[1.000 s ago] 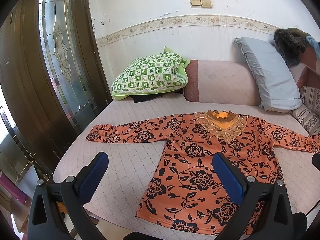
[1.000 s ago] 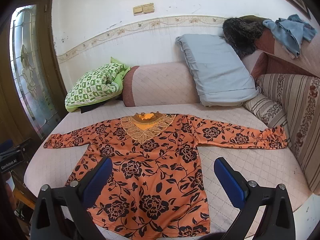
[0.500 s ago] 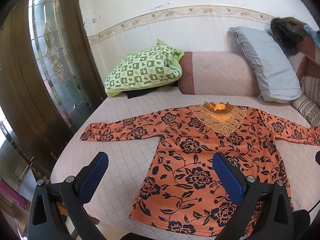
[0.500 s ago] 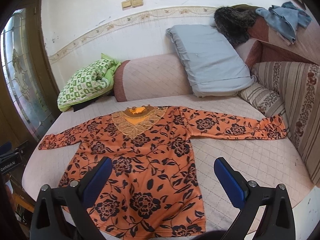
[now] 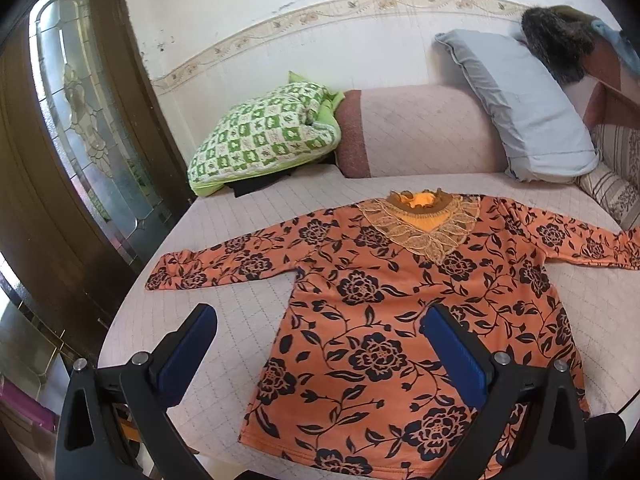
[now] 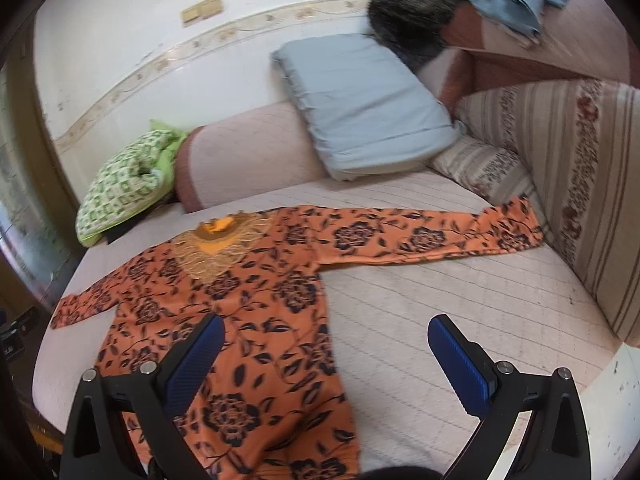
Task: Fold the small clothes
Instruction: 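Grasp the sleeve cuff nearest the right tool with the right tool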
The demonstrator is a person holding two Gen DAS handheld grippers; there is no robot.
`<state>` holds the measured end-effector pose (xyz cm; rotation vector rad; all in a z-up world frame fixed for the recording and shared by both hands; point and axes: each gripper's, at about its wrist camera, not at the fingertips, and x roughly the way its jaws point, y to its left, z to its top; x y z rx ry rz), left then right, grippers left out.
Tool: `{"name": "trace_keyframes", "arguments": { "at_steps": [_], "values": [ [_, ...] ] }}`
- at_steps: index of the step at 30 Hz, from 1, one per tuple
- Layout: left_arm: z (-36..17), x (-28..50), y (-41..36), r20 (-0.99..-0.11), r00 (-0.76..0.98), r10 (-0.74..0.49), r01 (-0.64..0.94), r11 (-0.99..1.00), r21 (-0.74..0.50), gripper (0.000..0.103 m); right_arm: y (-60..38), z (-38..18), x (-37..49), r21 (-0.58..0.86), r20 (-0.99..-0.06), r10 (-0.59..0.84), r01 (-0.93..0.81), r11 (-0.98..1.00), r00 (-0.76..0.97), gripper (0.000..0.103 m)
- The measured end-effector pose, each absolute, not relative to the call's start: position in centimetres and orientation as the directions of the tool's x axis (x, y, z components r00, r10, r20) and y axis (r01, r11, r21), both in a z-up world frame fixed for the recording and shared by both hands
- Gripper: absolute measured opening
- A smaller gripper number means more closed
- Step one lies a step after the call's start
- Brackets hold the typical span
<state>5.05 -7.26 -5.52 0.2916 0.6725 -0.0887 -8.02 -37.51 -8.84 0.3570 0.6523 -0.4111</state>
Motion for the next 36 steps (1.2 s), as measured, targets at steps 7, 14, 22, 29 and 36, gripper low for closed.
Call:
{"name": "trace_keyframes", "arguments": {
  "at_steps": [7, 14, 22, 29, 36],
  "values": [
    [-6.0, 5.6, -10.0, -0.635, 0.772, -0.009, 0.213, 0.946, 0.246, 0.103, -41.3, -9.7, -8.8, 0.223, -0.659, -0.287, 0.544, 0.809, 0.696, 0.102],
    [-8.1, 6.5, -12.7, -0.727, 0.675, -0.125, 0.330, 0.933, 0.146, 0.103, -44.4, -10.7, -9.1, 0.210, -0.665, -0.317, 0.577, 0.789, 0.676, 0.102],
    [-14.4, 7.3, -15.2, -0.880, 0.406, -0.247, 0.430, 0.901, -0.054, 0.103, -59.8, -17.7, -12.2, 0.563, -0.607, -0.270, 0.644, 0.518, 0.748, 0.088],
    [-16.3, 6.9, -15.0, -0.876, 0.407, -0.259, 0.438, 0.897, -0.061, 0.103, -71.3, -23.8, -11.5, 0.712, -0.592, -0.293, 0.657, 0.248, 0.751, 0.074],
    [-16.8, 9.3, -14.1, -0.870, 0.445, -0.212, 0.376, 0.926, -0.033, 0.103, -77.5, -25.2, -8.8, 0.697, -0.617, -0.402, 0.707, 0.120, 0.676, 0.067]
  ]
}}
